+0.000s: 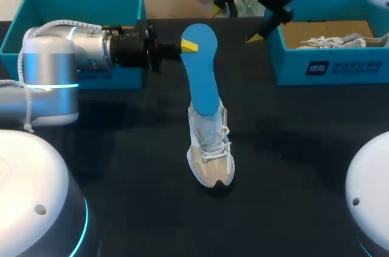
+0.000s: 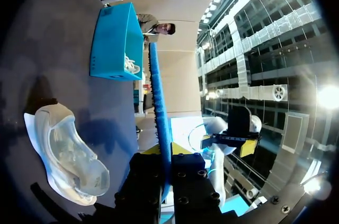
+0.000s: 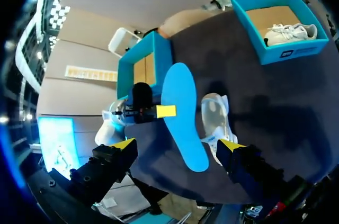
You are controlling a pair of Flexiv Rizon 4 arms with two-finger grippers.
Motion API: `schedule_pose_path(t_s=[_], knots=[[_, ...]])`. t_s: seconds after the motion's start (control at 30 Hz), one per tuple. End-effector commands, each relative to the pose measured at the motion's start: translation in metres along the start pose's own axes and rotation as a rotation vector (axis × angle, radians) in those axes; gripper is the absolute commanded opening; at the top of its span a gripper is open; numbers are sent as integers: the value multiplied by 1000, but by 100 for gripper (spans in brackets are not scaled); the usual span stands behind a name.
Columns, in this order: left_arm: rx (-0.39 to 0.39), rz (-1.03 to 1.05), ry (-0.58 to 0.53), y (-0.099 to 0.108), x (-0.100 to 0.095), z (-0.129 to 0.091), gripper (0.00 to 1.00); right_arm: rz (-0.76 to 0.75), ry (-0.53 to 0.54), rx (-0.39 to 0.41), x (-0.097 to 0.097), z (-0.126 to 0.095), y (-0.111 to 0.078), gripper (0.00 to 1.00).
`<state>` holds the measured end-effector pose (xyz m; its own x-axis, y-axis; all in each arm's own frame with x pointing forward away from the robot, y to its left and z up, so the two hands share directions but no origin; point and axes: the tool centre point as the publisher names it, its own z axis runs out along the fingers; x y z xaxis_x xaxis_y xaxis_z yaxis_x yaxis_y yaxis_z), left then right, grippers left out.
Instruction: Take the shoe out of the shoebox, open the shoe tongue, remove and reinsert the insole, then place the shoe into the shoebox
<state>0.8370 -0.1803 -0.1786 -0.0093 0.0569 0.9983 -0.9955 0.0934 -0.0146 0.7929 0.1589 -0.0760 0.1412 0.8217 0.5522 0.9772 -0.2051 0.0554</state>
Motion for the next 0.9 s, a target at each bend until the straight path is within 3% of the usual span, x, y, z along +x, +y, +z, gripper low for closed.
schedule_pose_path(t_s=[0.03,0.1,0.27,0.33,0.6,0.9], knots=[[2,0,-3,1,0,0,0,1,-173,1,3,0,1,100],[2,0,-3,1,0,0,0,1,-173,1,3,0,1,100],[2,0,-3,1,0,0,0,-112,-318,-105,8,4,3,100],[2,0,-3,1,0,0,0,-144,-320,-136,9,6,1,100],[2,0,-3,1,0,0,0,-178,-412,-83,16,13,-4,100],[2,0,-3,1,0,0,0,-280,-469,-116,26,24,-7,100]])
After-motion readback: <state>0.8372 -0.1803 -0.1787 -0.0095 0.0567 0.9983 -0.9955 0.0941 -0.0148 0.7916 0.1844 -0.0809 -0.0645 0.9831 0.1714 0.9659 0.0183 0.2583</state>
